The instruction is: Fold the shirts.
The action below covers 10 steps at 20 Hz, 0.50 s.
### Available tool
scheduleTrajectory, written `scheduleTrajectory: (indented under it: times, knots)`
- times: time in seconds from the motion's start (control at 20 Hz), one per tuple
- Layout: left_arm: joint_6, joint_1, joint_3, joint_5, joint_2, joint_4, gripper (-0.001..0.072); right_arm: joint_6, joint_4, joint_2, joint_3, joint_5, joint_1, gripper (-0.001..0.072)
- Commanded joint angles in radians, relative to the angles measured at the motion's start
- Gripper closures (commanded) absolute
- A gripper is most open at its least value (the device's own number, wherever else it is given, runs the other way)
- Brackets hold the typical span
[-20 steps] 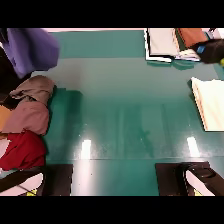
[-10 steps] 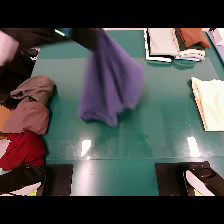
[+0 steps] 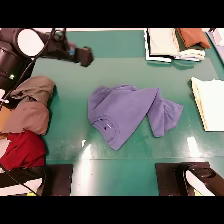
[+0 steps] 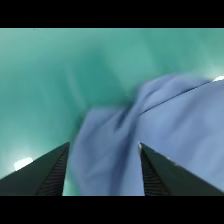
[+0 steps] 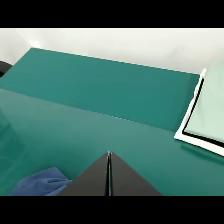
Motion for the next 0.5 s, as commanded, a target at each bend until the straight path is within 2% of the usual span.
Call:
scheduleTrajectory:
  times: [0.0, 0.15, 0.3, 0.45]
  knots:
    - [-0.027, 0.174, -0.223, 0.004, -0.006, -0.128, 0.0190, 0.001, 0.001, -0.001, 0.001, 0.008, 0.001, 0.0696]
    - [-0.020, 0.222, -0.471, 0.126, -0.008, -0.237, 0.0190, 0.001, 0.001, -0.001, 0.001, 0.008, 0.001, 0.0695]
    - [-0.012, 0.219, -0.581, 0.188, -0.056, -0.319, 0.0190, 0.001, 0.001, -0.001, 0.001, 0.008, 0.001, 0.0695]
    - [0.106, 0.199, -0.586, 0.198, -0.131, -0.458, 0.0190, 0.001, 0.001, -0.003, 0.001, 0.008, 0.001, 0.0696]
